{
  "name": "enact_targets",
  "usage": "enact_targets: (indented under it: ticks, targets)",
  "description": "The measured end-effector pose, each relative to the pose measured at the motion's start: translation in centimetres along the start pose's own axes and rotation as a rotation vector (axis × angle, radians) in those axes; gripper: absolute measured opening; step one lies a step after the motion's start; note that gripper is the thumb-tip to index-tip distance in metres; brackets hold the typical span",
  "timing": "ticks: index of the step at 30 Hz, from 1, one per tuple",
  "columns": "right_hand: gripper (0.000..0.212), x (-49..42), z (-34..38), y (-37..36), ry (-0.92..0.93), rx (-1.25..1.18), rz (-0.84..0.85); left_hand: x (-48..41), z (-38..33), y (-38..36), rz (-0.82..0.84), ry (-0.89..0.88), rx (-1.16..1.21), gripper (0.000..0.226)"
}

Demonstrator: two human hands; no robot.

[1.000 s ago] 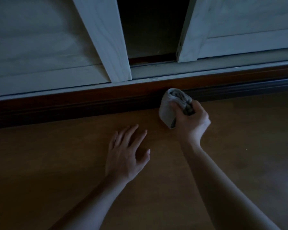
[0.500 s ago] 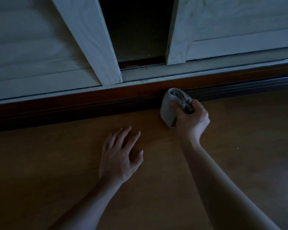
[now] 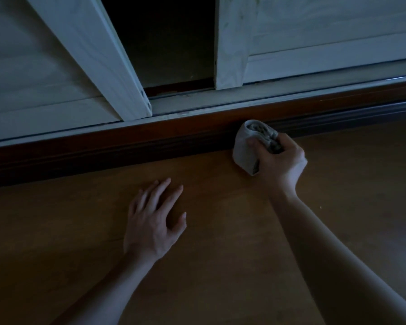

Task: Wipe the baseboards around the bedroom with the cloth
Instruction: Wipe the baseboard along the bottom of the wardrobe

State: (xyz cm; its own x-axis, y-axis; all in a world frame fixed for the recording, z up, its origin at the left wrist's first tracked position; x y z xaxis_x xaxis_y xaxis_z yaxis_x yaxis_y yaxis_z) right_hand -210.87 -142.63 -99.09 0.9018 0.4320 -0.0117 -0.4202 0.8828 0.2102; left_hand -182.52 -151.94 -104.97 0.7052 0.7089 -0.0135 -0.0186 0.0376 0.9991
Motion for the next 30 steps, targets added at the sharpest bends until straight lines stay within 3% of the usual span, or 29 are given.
enact_targets:
  ticks: [9,14,21,30]
  targets:
    - [0.017,-0.9,-0.5,2.3,-0.039,0.007,-0.154,0.0,-0.1,0.2,-0.012,-0.005,-0.008,0.063]
    - [0.021,1.2,-0.1,-1.7,-0.062,-0.020,-0.007,-0.1,-0.2,0.2,-0.011,0.000,-0.021,0.062]
    - [0.028,3.6,0.0,-5.7,-0.055,-0.067,0.058,-0.2,-0.4,0.6,-0.022,0.008,-0.037,0.062]
    - [0.019,-0.9,0.1,1.7,-0.057,0.027,-0.042,0.0,-0.4,0.5,-0.016,-0.010,0.005,0.061]
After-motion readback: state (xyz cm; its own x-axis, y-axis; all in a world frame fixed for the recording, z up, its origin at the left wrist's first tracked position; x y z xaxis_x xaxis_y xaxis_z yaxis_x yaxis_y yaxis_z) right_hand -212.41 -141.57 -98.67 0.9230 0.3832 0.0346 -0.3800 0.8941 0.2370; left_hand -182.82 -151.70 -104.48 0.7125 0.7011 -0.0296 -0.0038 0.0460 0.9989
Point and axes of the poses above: each hand's wrist, its own x-axis away from the middle knuckle, its own y-axis out of the back of the hand, z = x × y, the point moved 6 cm from there along -x, towards the middle knuckle, and after that the axes turned 13 degrees about -x, right-handed, at the moved point
